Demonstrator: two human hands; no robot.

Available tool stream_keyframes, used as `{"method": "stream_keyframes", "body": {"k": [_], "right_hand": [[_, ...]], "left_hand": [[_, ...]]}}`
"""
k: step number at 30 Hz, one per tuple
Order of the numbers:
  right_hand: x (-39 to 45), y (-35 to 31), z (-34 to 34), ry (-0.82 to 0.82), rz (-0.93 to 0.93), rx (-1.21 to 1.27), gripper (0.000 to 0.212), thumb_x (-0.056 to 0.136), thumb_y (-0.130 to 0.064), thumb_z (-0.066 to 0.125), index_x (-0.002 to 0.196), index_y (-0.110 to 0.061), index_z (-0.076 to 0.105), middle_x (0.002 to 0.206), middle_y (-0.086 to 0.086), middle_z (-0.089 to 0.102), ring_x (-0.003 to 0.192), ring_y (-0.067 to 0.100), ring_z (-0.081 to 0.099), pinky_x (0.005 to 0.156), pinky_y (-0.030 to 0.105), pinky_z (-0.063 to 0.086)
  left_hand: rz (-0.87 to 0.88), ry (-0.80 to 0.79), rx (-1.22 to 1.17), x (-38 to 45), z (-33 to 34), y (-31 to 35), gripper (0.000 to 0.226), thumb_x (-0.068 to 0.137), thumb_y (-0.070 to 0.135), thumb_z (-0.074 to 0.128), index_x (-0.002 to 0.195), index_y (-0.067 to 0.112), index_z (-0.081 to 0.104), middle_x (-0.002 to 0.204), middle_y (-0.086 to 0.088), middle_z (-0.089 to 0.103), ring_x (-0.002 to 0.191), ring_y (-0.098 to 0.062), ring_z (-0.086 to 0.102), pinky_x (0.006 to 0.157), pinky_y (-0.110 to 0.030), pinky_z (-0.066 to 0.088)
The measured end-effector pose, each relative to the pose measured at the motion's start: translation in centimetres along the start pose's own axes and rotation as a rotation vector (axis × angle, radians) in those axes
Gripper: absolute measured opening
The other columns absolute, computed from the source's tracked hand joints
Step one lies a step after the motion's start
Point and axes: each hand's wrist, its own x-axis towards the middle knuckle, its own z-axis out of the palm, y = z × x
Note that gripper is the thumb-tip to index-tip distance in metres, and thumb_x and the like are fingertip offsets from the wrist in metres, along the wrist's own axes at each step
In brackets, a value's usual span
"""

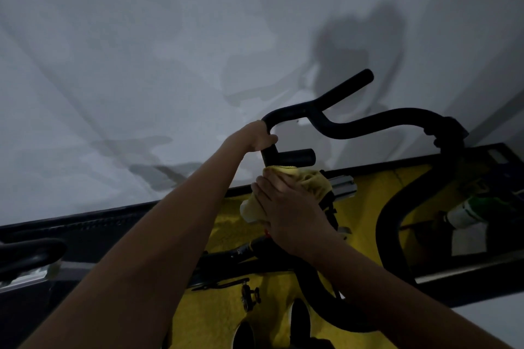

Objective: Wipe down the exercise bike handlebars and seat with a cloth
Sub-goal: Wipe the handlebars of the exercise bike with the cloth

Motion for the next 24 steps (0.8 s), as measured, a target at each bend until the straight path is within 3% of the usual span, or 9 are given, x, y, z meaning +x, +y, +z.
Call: {"method": "stream_keyframes", "body": {"k": [3, 6, 8, 11, 14, 17, 19, 21, 24], "right_hand": [[3.4, -0.8, 0.0, -0.108, -0.068, -0.072, 0.046, 0.092, -0.039, 0.039, 0.111, -0.009, 0.068, 0.111, 0.006, 0.067, 0.107, 0.023, 0.059, 0.099, 0.038, 0.044], [6.2, -2.4, -0.3, -0.254, -0.095, -0.193, 0.025, 0.099, -0.031, 0.046, 0.099, -0.014, 0.065, 0.096, 0.005, 0.064, 0.092, 0.022, 0.059, 0.077, 0.037, 0.038], [6.7, -3.0, -0.3, -0.348, -0.088, -0.255, 0.02, 0.099, -0.025, 0.048, 0.093, -0.017, 0.065, 0.089, 0.004, 0.065, 0.084, 0.021, 0.058, 0.071, 0.036, 0.038], [4.9, -2.3, 0.5, -0.239, -0.104, -0.116, 0.016, 0.097, -0.024, 0.049, 0.1, -0.017, 0.063, 0.1, 0.004, 0.065, 0.092, 0.021, 0.058, 0.084, 0.037, 0.044], [1.6, 0.3, 0.6, -0.096, -0.132, 0.089, 0.042, 0.096, -0.039, 0.054, 0.13, -0.015, 0.058, 0.131, 0.004, 0.059, 0.123, 0.024, 0.054, 0.109, 0.04, 0.039], [-0.3, 2.2, 0.7, 0.034, -0.137, 0.111, 0.058, 0.088, -0.048, 0.052, 0.136, -0.017, 0.06, 0.14, 0.002, 0.059, 0.133, 0.021, 0.053, 0.115, 0.04, 0.038], [0.8, 2.0, 0.5, -0.008, -0.16, 0.064, 0.056, 0.088, -0.046, 0.058, 0.133, -0.014, 0.063, 0.134, 0.004, 0.063, 0.128, 0.023, 0.057, 0.113, 0.041, 0.04], [3.1, 0.6, 0.1, -0.158, -0.182, 0.015, 0.043, 0.094, -0.04, 0.055, 0.125, -0.011, 0.063, 0.123, 0.008, 0.065, 0.115, 0.025, 0.059, 0.103, 0.039, 0.043], [6.6, -1.5, -0.4, -0.292, -0.207, -0.218, 0.02, 0.098, -0.031, 0.052, 0.095, -0.016, 0.065, 0.088, 0.005, 0.064, 0.084, 0.022, 0.059, 0.075, 0.036, 0.034]], "left_hand": [[-0.015, -0.042, 0.116, 0.1, -0.9, 1.0, 0.026, 0.097, 0.026, 0.054, 0.108, 0.003, 0.059, 0.103, -0.012, 0.058, 0.089, -0.025, 0.053, 0.075, -0.032, 0.04], [-0.04, -0.07, 0.179, 0.2, -1.3, 1.8, 0.024, 0.096, 0.023, 0.053, 0.111, 0.004, 0.057, 0.104, -0.01, 0.056, 0.091, -0.025, 0.054, 0.075, -0.032, 0.041], [-0.05, -0.072, 0.202, 0.2, -1.0, 2.1, 0.022, 0.096, 0.021, 0.052, 0.109, 0.004, 0.055, 0.114, -0.014, 0.058, 0.09, -0.026, 0.054, 0.074, -0.033, 0.041], [-0.083, -0.071, 0.227, 0.3, -0.7, 2.5, 0.034, 0.099, 0.019, 0.048, 0.125, -0.001, 0.054, 0.133, -0.019, 0.05, 0.096, -0.028, 0.054, 0.076, -0.034, 0.043], [-0.127, -0.078, 0.215, 0.5, -0.5, 2.7, 0.051, 0.102, 0.02, 0.045, 0.146, -0.004, 0.036, 0.15, -0.02, 0.032, 0.12, -0.033, 0.052, 0.09, -0.036, 0.044], [-0.164, -0.082, 0.124, 0.4, 0.0, 2.2, 0.072, 0.104, 0.027, 0.044, 0.155, -0.006, 0.006, 0.158, -0.021, 0.021, 0.138, -0.036, 0.037, 0.104, -0.039, 0.038], [-0.182, -0.09, 0.058, 0.4, 0.3, 1.6, 0.083, 0.102, 0.032, 0.045, 0.156, -0.002, -0.008, 0.16, -0.022, 0.018, 0.143, -0.039, 0.031, 0.109, -0.042, 0.034], [-0.192, -0.104, 0.024, 0.4, 0.3, 1.2, 0.086, 0.101, 0.034, 0.046, 0.156, 0.0, -0.011, 0.16, -0.022, 0.02, 0.143, -0.039, 0.031, 0.108, -0.042, 0.034], [-0.203, -0.114, 0.017, 0.5, 0.1, 1.1, 0.086, 0.101, 0.036, 0.046, 0.156, 0.001, -0.01, 0.159, -0.023, 0.022, 0.142, -0.039, 0.032, 0.108, -0.043, 0.034]]}}
